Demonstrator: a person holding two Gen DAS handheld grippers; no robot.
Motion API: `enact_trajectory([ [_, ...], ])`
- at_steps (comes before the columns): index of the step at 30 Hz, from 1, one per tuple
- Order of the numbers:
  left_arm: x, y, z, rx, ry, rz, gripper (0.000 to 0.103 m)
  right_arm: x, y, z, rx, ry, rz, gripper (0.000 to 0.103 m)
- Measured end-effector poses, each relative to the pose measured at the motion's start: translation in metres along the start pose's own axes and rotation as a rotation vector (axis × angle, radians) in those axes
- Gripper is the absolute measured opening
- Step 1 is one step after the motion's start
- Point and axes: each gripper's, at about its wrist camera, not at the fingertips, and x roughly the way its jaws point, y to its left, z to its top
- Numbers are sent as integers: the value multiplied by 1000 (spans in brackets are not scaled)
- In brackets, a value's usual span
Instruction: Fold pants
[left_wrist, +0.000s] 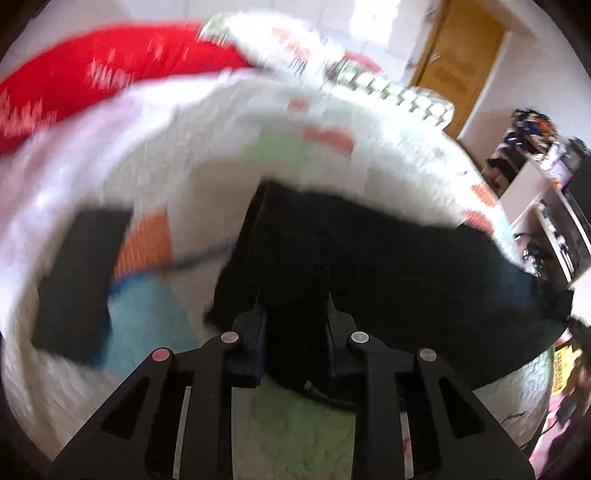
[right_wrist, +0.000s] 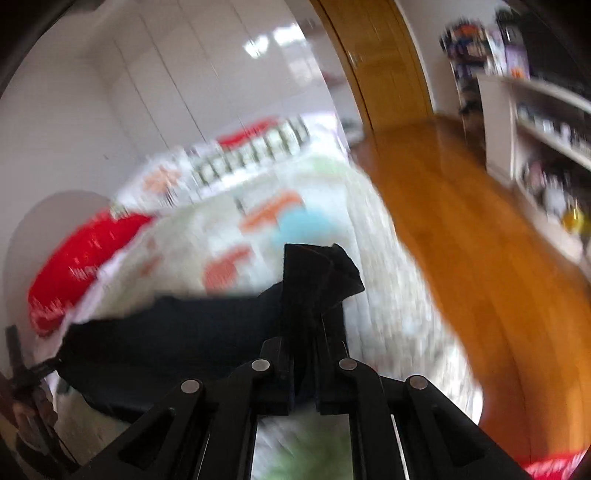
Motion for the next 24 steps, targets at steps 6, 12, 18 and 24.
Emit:
enact_trajectory([
  [6,-7,-1,-6,18,-19,9,23,16,-18,-17,49,110,-25,15],
  [12,-22,8,0,-9,-35,-6,38,-26,1,16,-19,-16,-91,36],
  [18,-30,15,12,0,-90,81,46,20,89,36,-173,19,201,40],
  [24,-20,26,23,-54,-84,45,62,126,175,46,-369,192,288,44],
])
